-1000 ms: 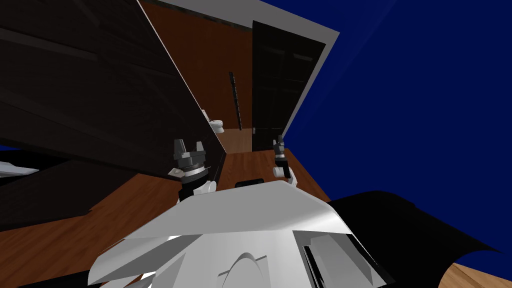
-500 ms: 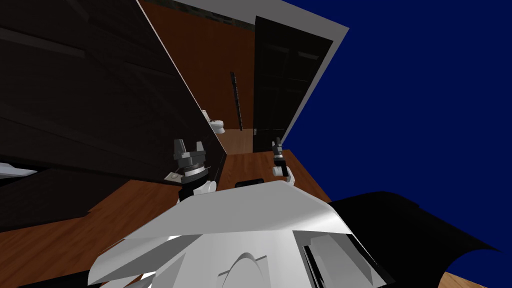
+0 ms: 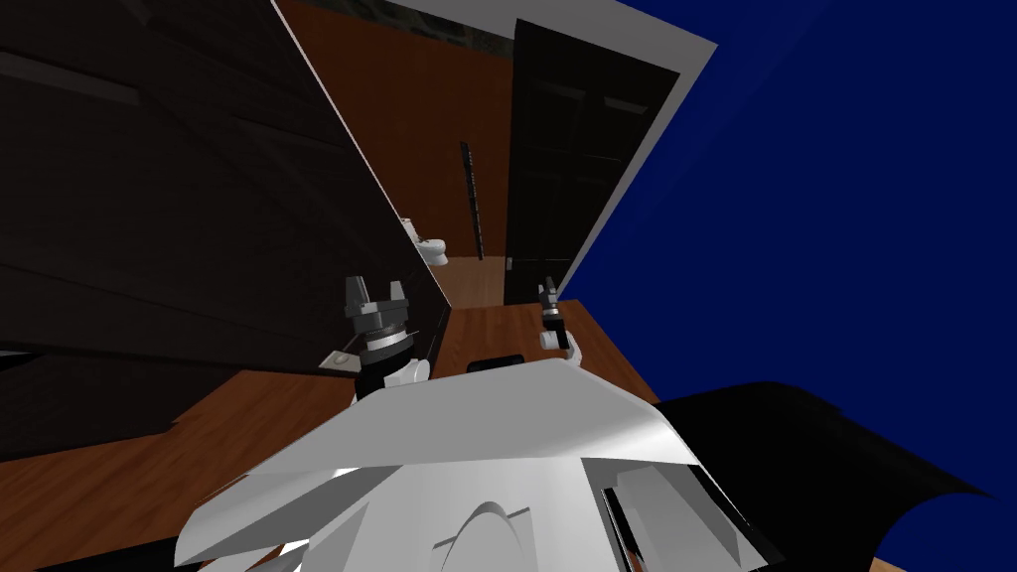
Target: Pull the door open
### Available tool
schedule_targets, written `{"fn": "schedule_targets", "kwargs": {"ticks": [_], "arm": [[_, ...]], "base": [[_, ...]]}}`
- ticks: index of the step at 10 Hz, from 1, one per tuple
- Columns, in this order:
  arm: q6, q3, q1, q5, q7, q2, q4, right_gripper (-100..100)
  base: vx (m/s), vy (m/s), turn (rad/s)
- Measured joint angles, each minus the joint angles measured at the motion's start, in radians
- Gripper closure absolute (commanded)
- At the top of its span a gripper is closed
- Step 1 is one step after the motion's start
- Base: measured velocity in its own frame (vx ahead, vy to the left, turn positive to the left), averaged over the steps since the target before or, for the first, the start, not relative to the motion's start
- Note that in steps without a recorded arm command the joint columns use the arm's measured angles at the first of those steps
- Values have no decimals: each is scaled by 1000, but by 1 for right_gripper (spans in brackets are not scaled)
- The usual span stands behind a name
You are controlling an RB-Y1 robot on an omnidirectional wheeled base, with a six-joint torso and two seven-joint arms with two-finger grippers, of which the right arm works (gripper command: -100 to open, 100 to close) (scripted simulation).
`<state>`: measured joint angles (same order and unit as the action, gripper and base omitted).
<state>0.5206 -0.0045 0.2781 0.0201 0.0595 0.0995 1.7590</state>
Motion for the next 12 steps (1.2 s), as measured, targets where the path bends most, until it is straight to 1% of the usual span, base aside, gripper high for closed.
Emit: {"fn": "schedule_targets", "kwargs": {"ticks": [2,4,6,8,10,12], "arm": [[18,-5,-26,3,0,4,-65,-100],[23,-10,-52,6,0,6,-119,-100],[35,-11,-60,8,0,8,-156,-100],[44,-16,-82,12,2,13,-205,-100],[61,-17,-93,14,2,14,-252,-100],[71,-22,-111,17,3,17,-295,-100]], "base": [[103,16,27],[105,11,36],[62,4,12],[90,2,32],[82,7,21],[69,17,23]]}}
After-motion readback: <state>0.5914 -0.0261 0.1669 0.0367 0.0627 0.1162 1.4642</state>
